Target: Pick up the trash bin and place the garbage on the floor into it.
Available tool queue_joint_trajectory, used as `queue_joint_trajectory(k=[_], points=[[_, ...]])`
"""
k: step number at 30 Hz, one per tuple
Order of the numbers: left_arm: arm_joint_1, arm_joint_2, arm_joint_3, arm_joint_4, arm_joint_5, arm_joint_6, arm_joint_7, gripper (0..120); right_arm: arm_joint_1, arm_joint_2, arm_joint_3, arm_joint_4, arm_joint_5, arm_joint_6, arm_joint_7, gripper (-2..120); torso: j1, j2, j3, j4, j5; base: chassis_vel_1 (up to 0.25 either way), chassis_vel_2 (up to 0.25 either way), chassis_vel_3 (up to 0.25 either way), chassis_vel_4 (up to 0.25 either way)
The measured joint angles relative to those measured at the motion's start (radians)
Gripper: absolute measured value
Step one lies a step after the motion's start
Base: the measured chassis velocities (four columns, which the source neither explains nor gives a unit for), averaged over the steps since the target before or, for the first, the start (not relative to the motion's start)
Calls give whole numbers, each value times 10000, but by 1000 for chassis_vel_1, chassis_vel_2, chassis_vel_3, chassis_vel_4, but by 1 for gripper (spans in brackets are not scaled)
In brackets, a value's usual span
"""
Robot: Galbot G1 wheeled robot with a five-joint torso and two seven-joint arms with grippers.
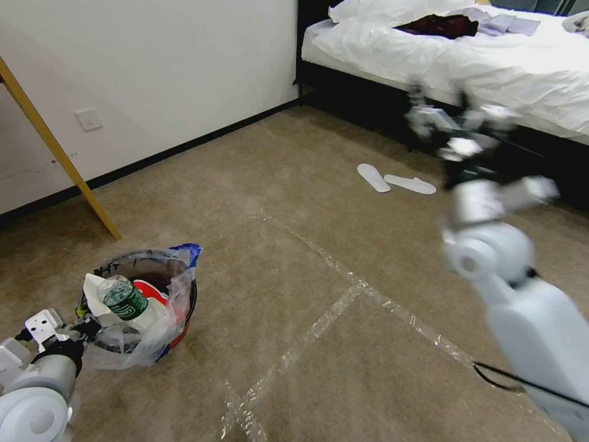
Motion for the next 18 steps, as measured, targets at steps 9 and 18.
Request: queue_joint_trajectory(k=[9,18], points=[[80,-110,-91,-129,185,-67,1,0,-4523,127,5624,1332,-2515,125,-80,100,-2,0,-3,-1,-3,0,0,0,0],[264,-69,-70,-289,259,-139,62,0,-8012,1499,7682,2486,-4786,81,216,100,-2,1,-3,-2,-2,0,0,0,0]])
